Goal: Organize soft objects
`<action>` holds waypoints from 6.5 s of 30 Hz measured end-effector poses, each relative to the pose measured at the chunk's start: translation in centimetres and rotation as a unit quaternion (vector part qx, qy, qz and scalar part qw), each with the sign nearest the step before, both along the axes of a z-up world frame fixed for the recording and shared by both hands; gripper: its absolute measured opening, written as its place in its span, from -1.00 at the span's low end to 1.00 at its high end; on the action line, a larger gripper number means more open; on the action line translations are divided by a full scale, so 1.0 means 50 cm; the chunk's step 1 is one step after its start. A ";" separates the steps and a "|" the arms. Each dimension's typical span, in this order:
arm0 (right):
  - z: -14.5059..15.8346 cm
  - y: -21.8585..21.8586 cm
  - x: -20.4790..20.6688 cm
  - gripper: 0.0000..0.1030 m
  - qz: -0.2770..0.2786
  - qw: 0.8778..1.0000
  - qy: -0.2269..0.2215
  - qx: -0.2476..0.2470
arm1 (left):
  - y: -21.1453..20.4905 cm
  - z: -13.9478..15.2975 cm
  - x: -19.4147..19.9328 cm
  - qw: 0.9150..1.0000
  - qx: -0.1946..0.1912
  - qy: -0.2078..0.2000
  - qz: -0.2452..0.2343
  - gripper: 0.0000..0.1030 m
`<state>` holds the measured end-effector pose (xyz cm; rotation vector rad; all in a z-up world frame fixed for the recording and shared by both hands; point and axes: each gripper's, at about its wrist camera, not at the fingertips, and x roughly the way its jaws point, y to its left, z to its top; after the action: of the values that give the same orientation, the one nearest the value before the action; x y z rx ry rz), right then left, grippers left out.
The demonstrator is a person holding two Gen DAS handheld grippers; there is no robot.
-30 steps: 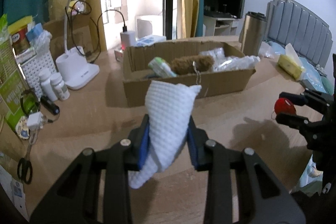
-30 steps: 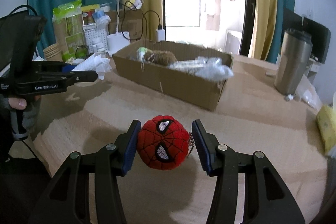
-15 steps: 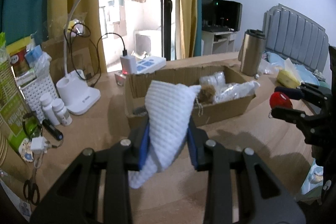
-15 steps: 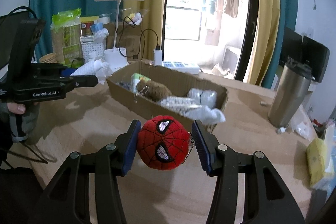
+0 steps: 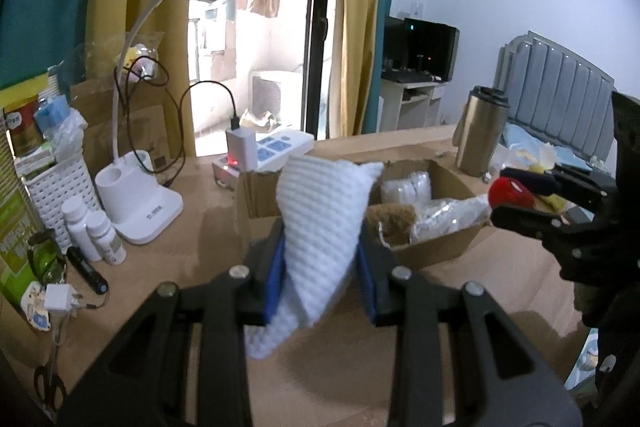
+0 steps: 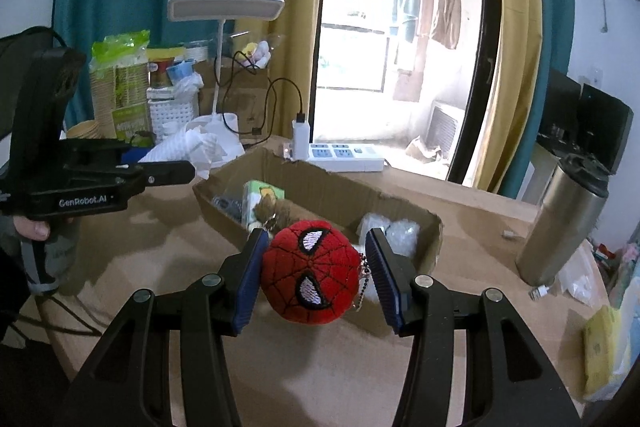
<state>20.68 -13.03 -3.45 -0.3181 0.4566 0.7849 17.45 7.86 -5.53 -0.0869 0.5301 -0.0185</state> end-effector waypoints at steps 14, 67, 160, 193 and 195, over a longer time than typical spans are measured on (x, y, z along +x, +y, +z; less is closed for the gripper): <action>0.021 0.038 0.084 0.04 -0.001 0.999 0.013 0.032 | 0.064 0.009 0.053 0.997 -0.069 -0.024 -0.002 -0.36; -0.065 0.148 0.217 0.37 -0.050 0.996 0.067 0.029 | 0.047 -0.086 0.203 0.995 -0.050 0.062 0.060 0.29; 0.040 -0.121 -0.269 0.39 -0.114 0.993 -0.002 0.044 | -0.148 0.069 -0.322 0.995 0.008 -0.061 0.080 0.88; 0.027 -0.124 -0.270 0.39 -0.114 0.992 0.007 0.047 | -0.162 0.058 -0.323 0.995 0.005 -0.057 0.078 0.88; 0.027 -0.124 -0.271 0.39 -0.114 0.992 0.007 0.047 | -0.163 0.058 -0.324 0.995 0.005 -0.057 0.078 0.88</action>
<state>7.14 -19.25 -2.11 -0.1694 0.4594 0.5841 1.27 -0.27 -2.65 -0.1159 0.4073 0.1308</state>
